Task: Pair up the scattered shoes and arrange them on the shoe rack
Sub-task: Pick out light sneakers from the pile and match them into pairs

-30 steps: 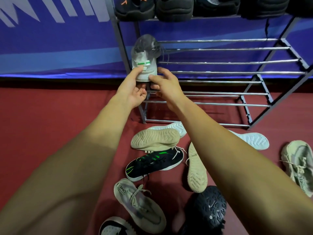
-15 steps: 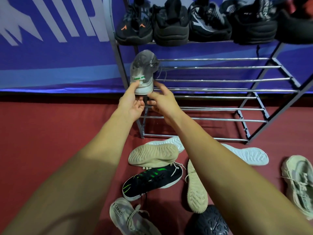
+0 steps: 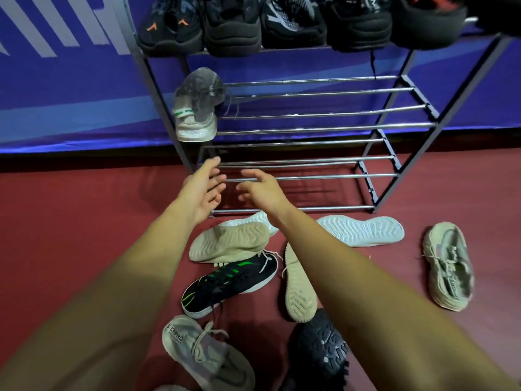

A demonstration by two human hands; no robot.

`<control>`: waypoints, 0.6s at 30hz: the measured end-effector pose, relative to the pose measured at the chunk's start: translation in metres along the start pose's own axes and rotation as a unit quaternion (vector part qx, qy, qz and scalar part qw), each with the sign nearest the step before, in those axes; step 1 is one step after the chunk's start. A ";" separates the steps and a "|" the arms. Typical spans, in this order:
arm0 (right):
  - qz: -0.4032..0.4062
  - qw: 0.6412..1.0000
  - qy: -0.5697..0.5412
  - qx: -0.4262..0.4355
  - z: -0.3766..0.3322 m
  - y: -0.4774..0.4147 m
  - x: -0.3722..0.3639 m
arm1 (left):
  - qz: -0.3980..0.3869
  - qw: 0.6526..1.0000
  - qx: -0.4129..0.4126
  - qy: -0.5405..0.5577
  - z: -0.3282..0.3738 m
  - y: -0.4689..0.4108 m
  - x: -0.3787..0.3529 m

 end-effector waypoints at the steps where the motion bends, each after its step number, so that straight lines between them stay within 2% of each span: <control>1: 0.006 1.000 0.013 -0.012 0.006 0.005 0.010 | 0.002 0.999 0.001 -0.037 -0.010 0.003 -0.001; 4: 0.009 0.996 0.076 -0.055 0.027 0.022 0.040 | -0.004 0.984 0.005 -0.178 -0.039 0.010 -0.004; 7: 0.016 0.990 0.075 -0.122 0.053 0.041 0.074 | -0.015 0.958 0.033 -0.284 -0.066 0.021 -0.004; 13: 0.045 0.971 0.140 -0.190 0.094 0.070 0.128 | -0.024 0.943 0.038 -0.328 -0.094 0.040 -0.012; 18: 0.031 0.963 0.195 -0.183 0.099 0.077 0.139 | -0.059 0.936 0.016 -0.348 -0.100 0.058 -0.038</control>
Point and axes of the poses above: each hand's wrist, its own y-axis away from the middle knuckle, its own x-axis out of the back of the hand, z = x × y, the point moved 1 cm from there along -y, towards the middle knuckle, and after that the axes turned 7 degrees about -y, right-handed, at the moved point
